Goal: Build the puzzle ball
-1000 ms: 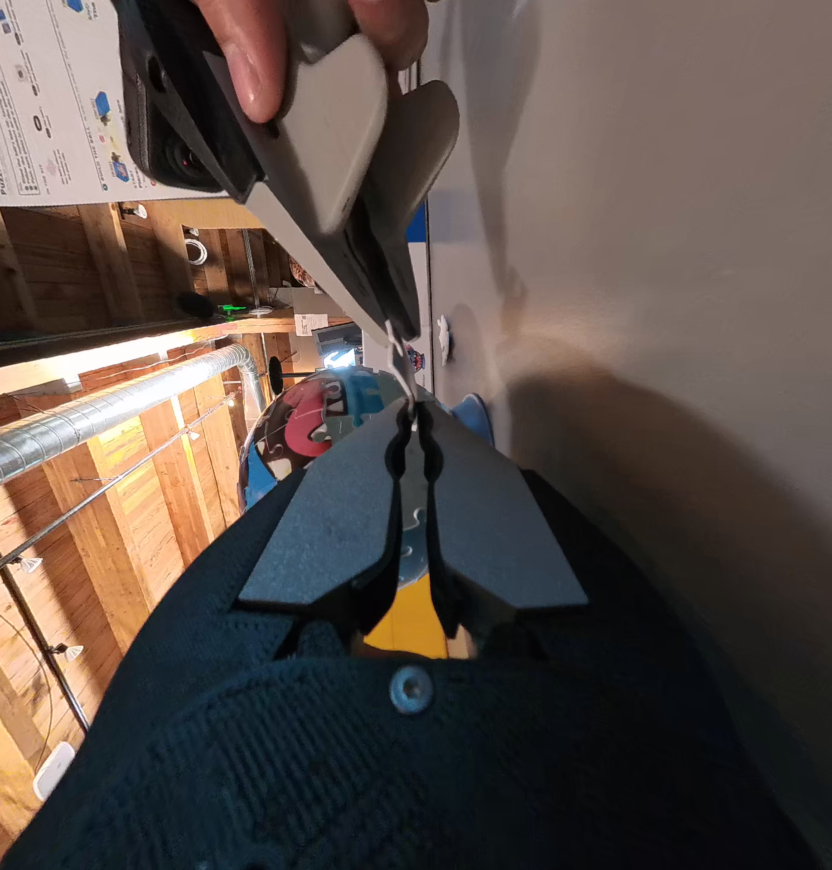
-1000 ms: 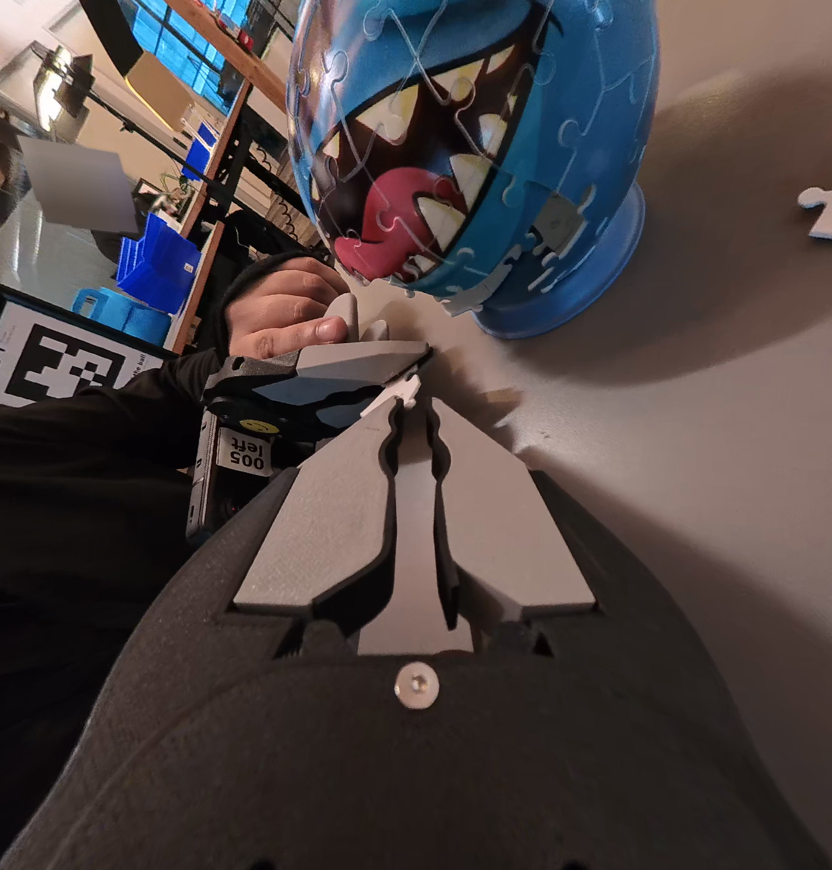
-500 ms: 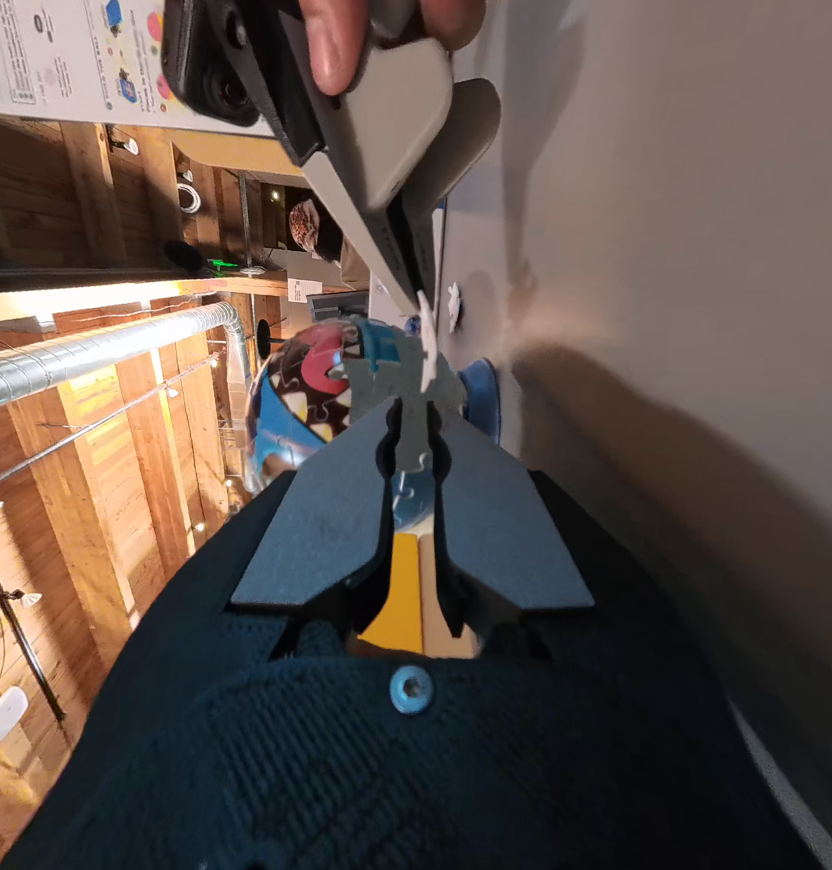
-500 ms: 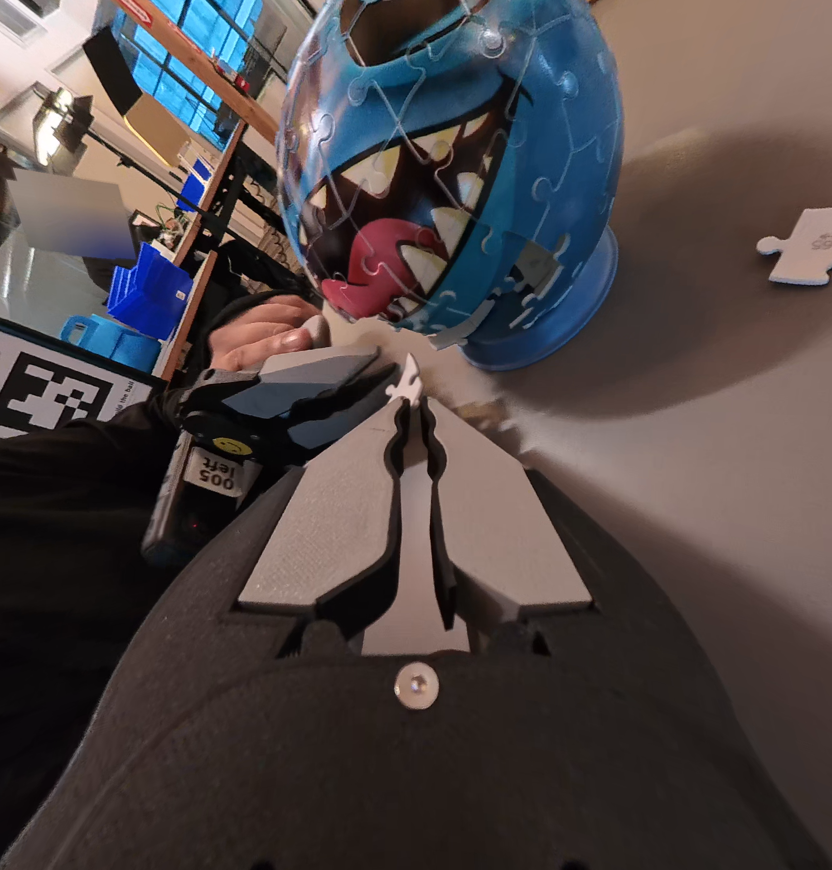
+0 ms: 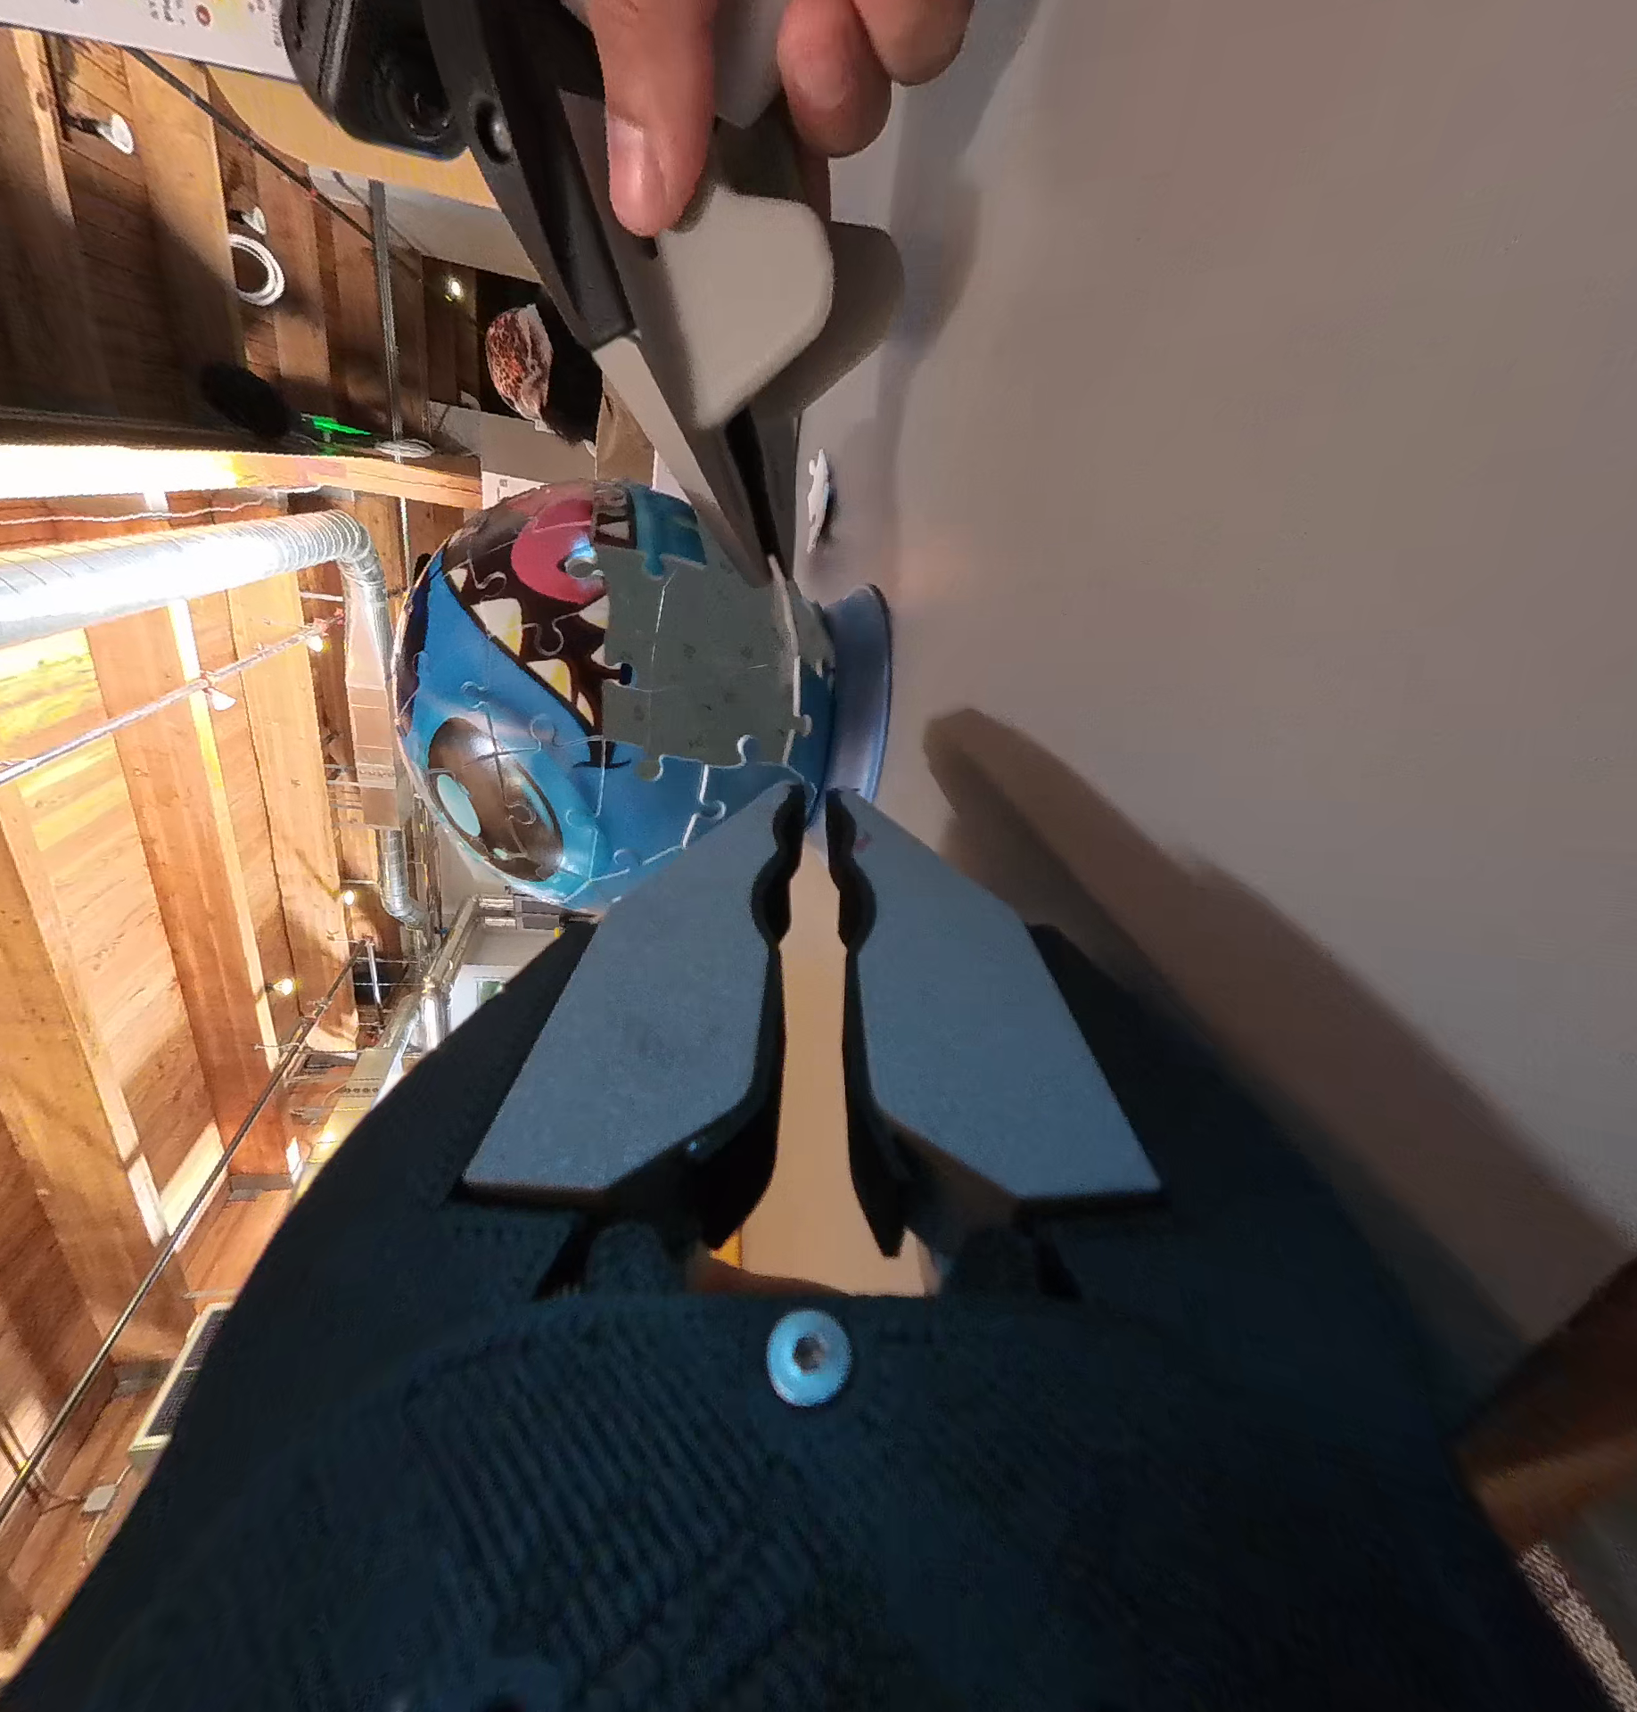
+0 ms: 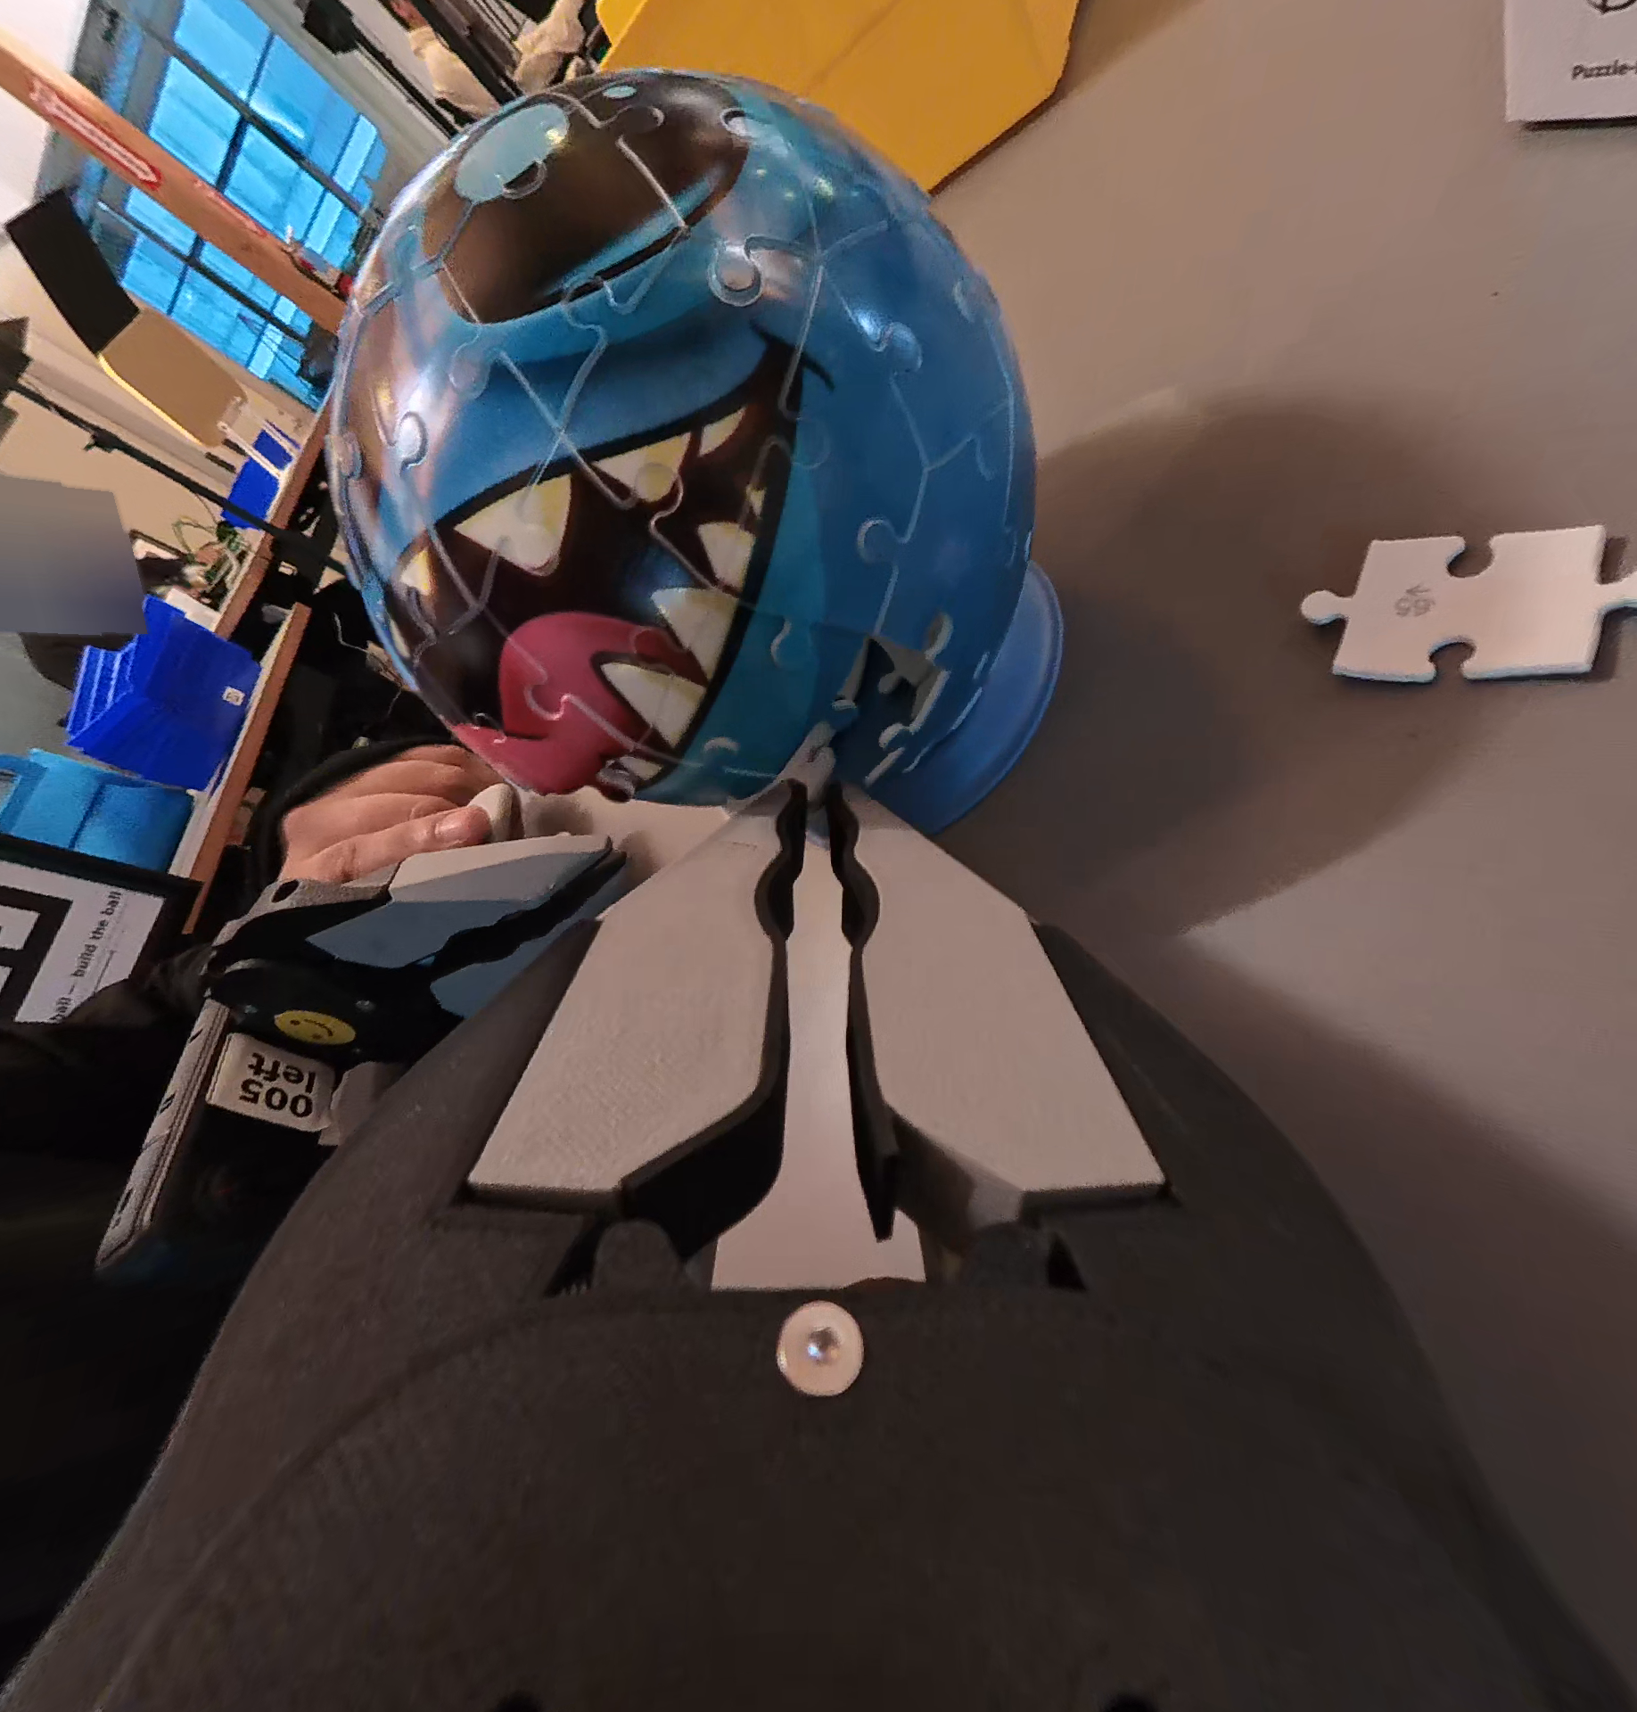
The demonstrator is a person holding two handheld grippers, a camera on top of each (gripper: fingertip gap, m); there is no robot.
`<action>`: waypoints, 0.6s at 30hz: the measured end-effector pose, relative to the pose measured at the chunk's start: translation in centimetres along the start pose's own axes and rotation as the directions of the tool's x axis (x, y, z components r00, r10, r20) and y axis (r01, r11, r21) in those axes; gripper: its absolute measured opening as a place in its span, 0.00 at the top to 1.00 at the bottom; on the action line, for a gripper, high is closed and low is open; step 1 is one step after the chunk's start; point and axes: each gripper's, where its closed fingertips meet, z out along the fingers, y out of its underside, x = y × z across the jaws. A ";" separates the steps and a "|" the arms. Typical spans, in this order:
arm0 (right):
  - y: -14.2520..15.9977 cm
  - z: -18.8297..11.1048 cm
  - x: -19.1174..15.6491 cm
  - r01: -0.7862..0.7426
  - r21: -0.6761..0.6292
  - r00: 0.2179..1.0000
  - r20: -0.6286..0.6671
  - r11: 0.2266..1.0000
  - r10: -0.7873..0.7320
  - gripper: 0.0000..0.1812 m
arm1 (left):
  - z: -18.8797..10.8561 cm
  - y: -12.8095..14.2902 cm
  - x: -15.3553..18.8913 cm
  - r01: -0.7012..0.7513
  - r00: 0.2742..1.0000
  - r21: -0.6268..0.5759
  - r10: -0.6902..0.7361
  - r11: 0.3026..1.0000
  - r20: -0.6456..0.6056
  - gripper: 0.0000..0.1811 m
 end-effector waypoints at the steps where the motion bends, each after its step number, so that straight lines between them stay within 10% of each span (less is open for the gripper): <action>1: 0.0 0.1 0.1 0.003 -0.004 1.000 -0.007 1.000 -0.003 0.99 | 0.0 0.0 0.0 0.002 1.000 0.000 -0.002 1.000 0.001 0.99; 18: -0.2 0.8 0.7 0.063 0.018 0.990 -0.126 0.998 -0.061 0.99 | 0.1 -0.1 -0.1 0.032 0.999 0.016 -0.032 0.999 0.009 1.00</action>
